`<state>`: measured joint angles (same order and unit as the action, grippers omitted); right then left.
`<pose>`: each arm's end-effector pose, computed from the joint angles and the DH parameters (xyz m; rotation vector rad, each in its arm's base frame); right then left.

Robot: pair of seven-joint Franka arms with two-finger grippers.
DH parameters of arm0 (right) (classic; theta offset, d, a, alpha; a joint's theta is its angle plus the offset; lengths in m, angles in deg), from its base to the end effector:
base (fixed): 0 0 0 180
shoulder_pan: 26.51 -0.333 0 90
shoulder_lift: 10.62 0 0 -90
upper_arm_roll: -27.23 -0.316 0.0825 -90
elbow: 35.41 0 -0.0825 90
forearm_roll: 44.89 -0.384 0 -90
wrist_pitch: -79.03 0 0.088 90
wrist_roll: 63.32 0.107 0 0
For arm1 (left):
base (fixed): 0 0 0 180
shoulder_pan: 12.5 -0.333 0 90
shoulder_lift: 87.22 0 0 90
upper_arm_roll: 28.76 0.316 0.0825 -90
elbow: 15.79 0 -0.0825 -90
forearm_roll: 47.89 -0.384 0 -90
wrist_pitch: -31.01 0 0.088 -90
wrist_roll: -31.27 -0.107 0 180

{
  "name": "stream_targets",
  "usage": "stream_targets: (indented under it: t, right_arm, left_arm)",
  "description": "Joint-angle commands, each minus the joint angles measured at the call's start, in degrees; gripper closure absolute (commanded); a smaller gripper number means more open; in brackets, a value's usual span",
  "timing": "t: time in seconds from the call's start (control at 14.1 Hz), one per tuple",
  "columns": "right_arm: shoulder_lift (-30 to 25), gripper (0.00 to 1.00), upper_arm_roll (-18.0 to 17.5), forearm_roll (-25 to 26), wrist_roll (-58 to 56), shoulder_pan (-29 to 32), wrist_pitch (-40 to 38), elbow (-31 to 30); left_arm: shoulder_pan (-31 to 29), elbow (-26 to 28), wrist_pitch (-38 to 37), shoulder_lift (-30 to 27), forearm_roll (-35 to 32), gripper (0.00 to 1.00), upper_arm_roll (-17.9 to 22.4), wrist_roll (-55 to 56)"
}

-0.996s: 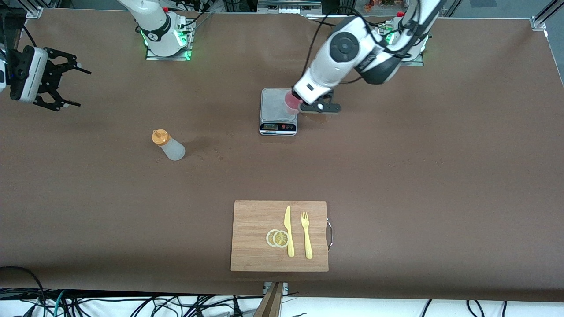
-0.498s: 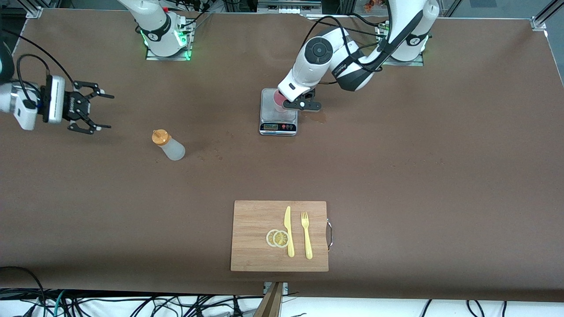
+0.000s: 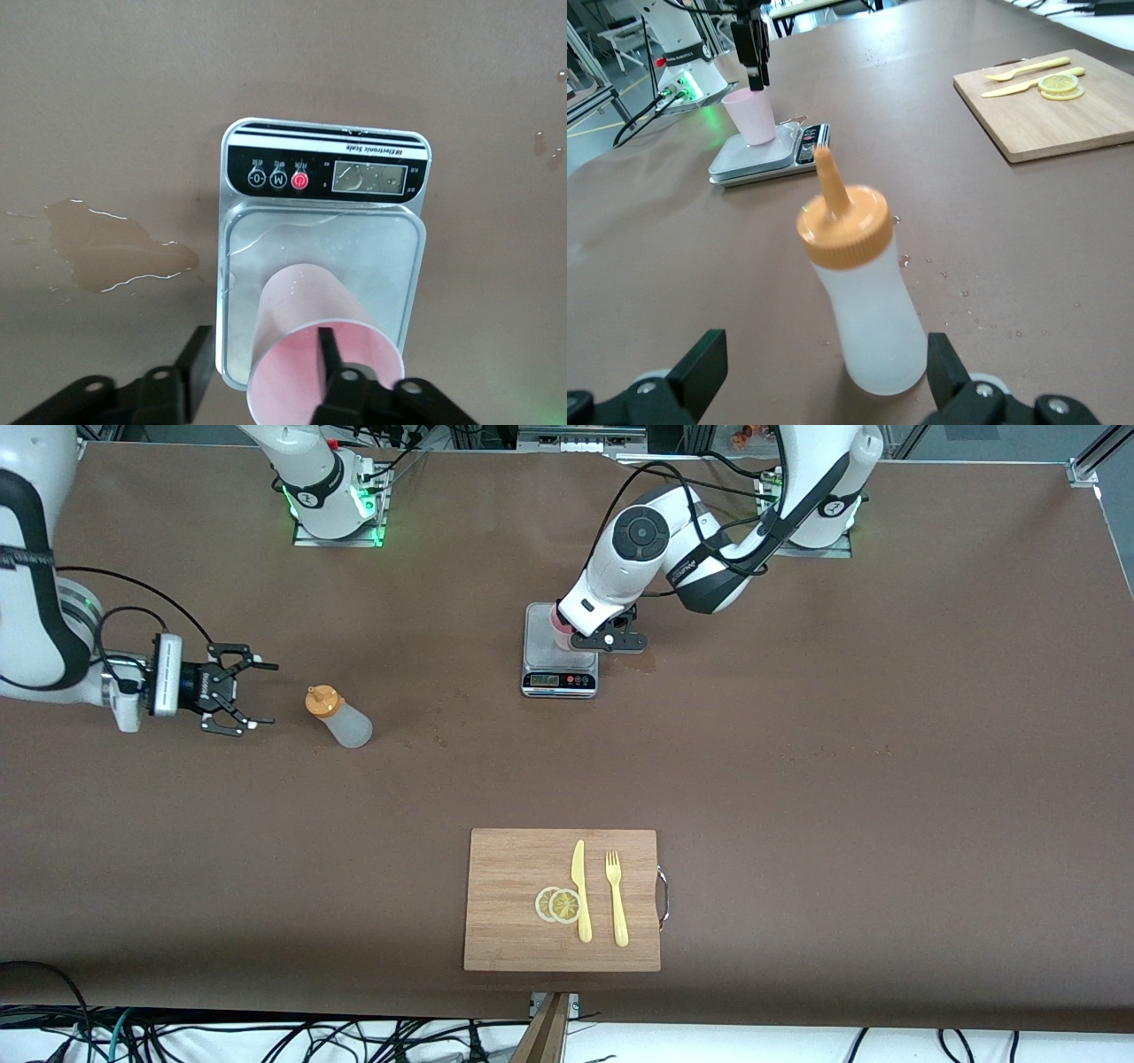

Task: Add sauce to pink cup with both arms
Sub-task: 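Grasp the white bottle with the right gripper while the left gripper withdraws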

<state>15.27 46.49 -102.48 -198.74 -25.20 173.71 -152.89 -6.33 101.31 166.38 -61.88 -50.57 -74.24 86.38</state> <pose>0.5186 -0.1049 0.2138 -1.6441 -1.4464 -0.7074 0.3806 -0.4560 0.2860 2.9487 0.1142 -0.3209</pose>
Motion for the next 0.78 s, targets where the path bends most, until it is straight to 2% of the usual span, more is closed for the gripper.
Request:
stream_targets:
  t: [0.0, 0.07, 0.21, 0.43, 0.71]
  right_arm:
    - [5.6, 0.00, -0.1, -5.1, -6.2, 0.5, -2.1, 2.2]
    - [7.1, 0.00, -0.1, -6.2, -8.1, 0.4, -2.5, 2.2]
    - [9.4, 0.00, -0.3, -8.9, -10.7, 0.0, -4.0, 2.3]
    - [12.5, 0.00, -0.6, -12.4, -15.7, -1.7, -5.0, 2.2]
    - [14.3, 0.00, -0.8, -16.4, -17.2, -3.7, -6.5, 2.2]
  left_arm:
    - [-1.9, -8.0, -13.3, -1.7, -1.6, 0.00, 0.0, 1.0]
    - [-2.0, -12.0, -19.9, -1.7, -1.6, 0.00, 0.0, 0.8]
    - [-3.3, -18.2, -27.9, -1.6, -1.6, 0.00, 0.2, 0.7]
    - [-7.5, -23.5, -35.1, -2.0, -2.2, 0.00, 0.3, -2.8]
    - [-14.1, -29.4, -42.6, -4.8, -3.8, 0.00, 0.4, -17.3]
